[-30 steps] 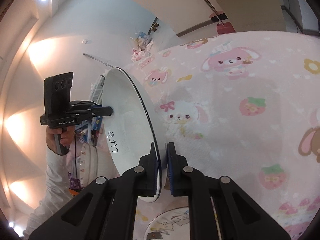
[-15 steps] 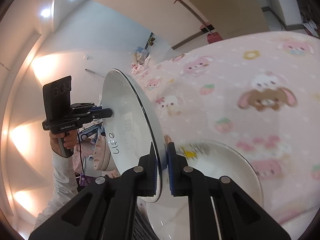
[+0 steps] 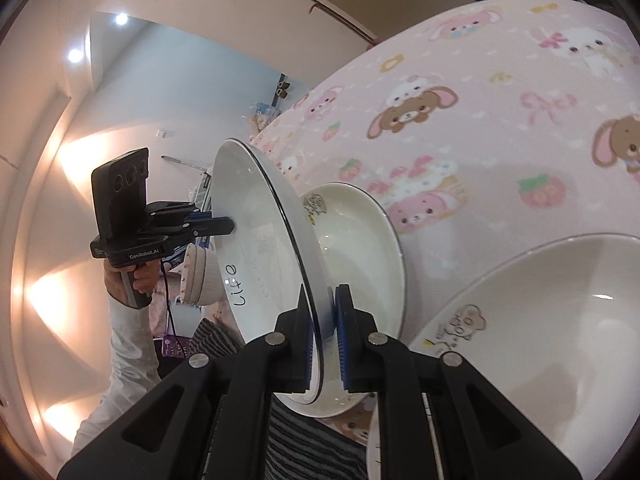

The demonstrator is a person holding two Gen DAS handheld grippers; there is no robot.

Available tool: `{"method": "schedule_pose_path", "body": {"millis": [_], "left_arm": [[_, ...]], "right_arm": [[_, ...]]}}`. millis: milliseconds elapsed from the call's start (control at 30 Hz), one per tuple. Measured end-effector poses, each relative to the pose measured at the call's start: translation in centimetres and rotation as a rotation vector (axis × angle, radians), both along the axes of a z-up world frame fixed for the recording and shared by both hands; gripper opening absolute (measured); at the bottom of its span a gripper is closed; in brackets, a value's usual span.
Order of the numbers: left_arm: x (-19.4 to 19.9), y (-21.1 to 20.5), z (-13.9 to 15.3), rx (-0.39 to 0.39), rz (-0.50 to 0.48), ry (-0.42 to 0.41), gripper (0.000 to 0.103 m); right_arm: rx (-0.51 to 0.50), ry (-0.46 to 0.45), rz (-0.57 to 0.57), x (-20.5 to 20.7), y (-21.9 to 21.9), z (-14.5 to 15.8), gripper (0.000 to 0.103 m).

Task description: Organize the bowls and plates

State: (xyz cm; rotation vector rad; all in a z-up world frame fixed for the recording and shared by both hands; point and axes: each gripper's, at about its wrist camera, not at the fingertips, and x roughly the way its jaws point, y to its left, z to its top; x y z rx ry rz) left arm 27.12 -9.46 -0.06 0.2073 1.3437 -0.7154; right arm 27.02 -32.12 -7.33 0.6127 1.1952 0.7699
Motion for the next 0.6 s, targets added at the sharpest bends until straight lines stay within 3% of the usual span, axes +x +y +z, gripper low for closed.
{"method": "schedule_pose_path", "body": {"millis": [400, 600], "left_arm": [[0.0, -0.4, -1.7, 0.022, -0.024, 0.029, 0.01], [-0.4, -0.8, -2.0, 0.044, -0.049, 0.014, 0.01]], "right_arm": [[-0.057, 0.007, 0.043, -0.6, -0.3, 0.8, 0.01], [-0.178, -0.034, 0.092, -0.7, 0.6, 1.5, 0.01]]}}
